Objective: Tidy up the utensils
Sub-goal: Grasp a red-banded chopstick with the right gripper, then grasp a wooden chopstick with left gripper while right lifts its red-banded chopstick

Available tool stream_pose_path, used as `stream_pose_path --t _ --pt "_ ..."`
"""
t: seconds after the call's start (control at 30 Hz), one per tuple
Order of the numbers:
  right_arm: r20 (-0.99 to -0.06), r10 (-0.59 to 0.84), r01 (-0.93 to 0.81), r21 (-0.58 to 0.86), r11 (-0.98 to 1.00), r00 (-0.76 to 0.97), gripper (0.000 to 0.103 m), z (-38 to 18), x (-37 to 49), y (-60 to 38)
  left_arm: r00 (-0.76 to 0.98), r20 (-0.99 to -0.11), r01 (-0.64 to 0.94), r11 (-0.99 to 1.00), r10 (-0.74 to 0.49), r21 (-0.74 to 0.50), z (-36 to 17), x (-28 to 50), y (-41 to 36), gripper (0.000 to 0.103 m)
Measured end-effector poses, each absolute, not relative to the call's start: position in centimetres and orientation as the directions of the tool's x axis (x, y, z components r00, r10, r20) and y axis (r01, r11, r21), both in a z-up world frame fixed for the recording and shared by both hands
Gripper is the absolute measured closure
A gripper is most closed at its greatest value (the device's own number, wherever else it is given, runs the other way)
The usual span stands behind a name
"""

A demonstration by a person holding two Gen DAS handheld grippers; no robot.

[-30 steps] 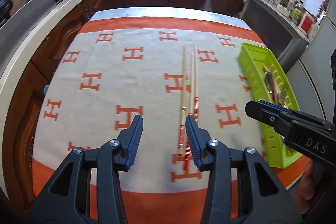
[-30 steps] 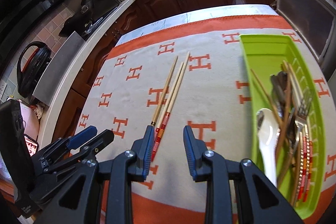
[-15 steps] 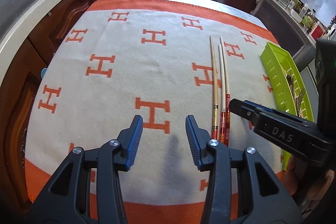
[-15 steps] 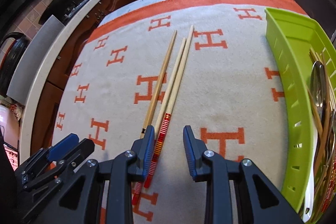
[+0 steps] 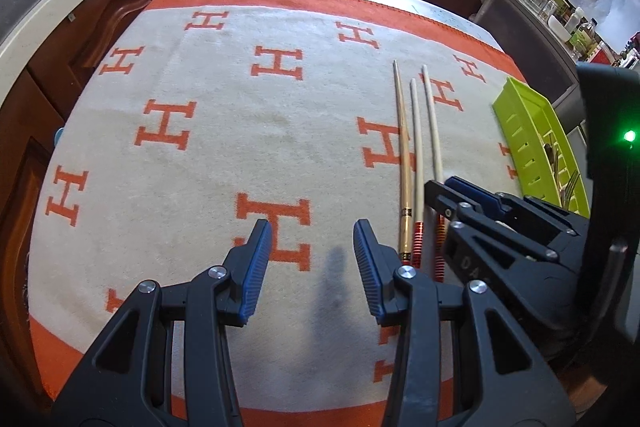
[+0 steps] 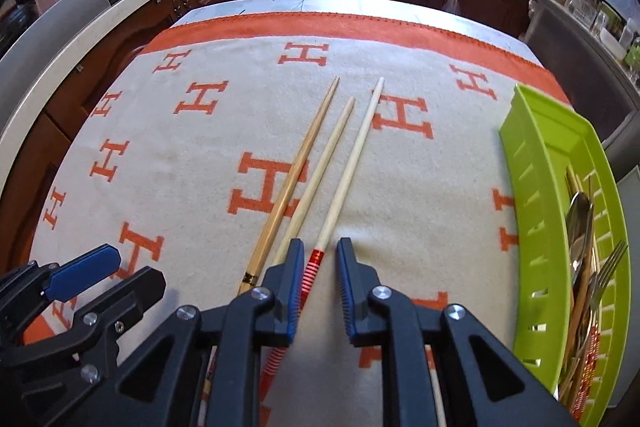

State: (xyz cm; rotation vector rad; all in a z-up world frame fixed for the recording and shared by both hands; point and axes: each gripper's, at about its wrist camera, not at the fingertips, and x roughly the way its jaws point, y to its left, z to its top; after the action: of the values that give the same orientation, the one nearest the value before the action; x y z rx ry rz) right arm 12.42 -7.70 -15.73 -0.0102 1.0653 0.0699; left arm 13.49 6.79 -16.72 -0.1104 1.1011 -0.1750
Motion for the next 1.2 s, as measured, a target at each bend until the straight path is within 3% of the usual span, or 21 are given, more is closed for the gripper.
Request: stream_pose_path --t 0.1,0.33,0.67,1.2 --pt "-0.869 0.058 -0.046 0.041 0.998 0.492 0.097 -15.7 12.6 -8.4 0.43 -0.874 0.096 0.975 -0.224 -0.203 -16.7 13.9 6.5 0.064" --pt "-0.856 0.18 0.022 0.217 0.976 0.485 0.098 -15.6 12.0 -11.5 0.388 -0.868 0.128 0.951 -0.309 -0.282 -16.8 15.6 5.4 0.064" --pt "-0.822 0.232 0.029 0.289 0.957 0.52 0.098 -14.2 11.1 -13.3 0.358 -0.881 0.121 0.951 -0.31 -0.286 -18.3 18.2 2.9 0.064" --pt "-0.802 0.253 0.014 0.309 0.951 0.541 0.098 -13.3 10.4 -14.0 0.429 -0.9 0.19 0.982 -0.084 0.0 -18.8 17.9 -0.6 0.064"
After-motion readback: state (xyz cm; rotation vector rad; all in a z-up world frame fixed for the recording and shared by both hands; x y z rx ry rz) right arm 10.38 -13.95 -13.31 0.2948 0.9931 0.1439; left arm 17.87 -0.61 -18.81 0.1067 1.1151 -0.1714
